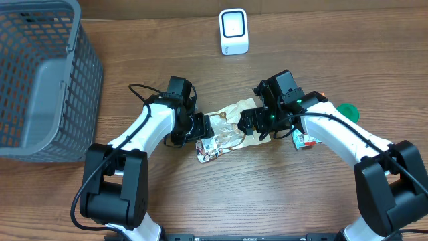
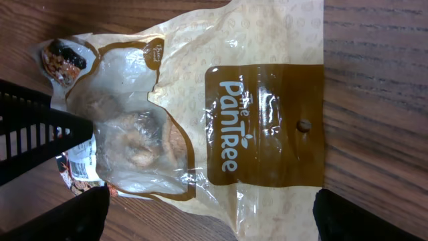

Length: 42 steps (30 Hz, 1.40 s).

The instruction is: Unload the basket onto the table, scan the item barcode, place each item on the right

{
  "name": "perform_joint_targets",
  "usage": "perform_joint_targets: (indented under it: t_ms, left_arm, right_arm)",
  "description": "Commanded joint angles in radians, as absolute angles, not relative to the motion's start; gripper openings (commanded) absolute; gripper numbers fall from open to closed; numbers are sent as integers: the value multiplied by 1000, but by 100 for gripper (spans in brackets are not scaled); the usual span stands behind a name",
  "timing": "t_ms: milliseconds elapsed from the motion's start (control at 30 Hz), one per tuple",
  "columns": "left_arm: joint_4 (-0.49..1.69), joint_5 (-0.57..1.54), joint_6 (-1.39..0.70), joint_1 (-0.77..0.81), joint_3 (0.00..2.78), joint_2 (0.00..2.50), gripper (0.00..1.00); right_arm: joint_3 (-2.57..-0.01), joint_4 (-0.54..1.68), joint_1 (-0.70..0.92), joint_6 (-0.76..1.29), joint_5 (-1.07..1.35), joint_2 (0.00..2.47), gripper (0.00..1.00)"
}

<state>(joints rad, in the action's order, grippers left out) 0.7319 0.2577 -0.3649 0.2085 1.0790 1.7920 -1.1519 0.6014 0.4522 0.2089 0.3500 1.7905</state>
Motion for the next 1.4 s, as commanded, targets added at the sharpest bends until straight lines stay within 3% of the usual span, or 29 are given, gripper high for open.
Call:
perform_joint_targets:
  t_ms: [0, 300, 433, 567, 700, 833, 933, 1367]
  left_arm:
    - [725, 252, -375, 216, 1058, 1819, 72]
    - [723, 252, -401, 217, 1055, 1854, 66]
    - [717, 252, -401, 218, 1055, 1871, 52]
    - [717, 255, -401, 218, 1055, 1884, 47]
    - [713, 255, -401, 218, 1055, 1885, 32]
    - [709, 255, -400, 217, 1055, 1885, 27]
    - [709, 257, -393, 214, 1058, 1885, 11]
    - [831, 582, -180, 88, 1161, 1883, 4]
  right_arm:
    - [-1162, 595, 450, 204, 341, 1792, 100]
    - [-1121, 551, 450, 208, 341, 1792, 100]
    - [-1120, 556, 450, 208, 342, 1792, 100]
    - [-1119, 566, 450, 208, 342, 1792, 100]
    - [-1119, 580, 449, 210, 342, 1792, 100]
    - [-1119, 604, 450, 208, 345, 1792, 100]
    - [-1119, 611, 449, 208, 346, 1792, 100]
    - [-1185, 667, 307, 174, 650, 1792, 100]
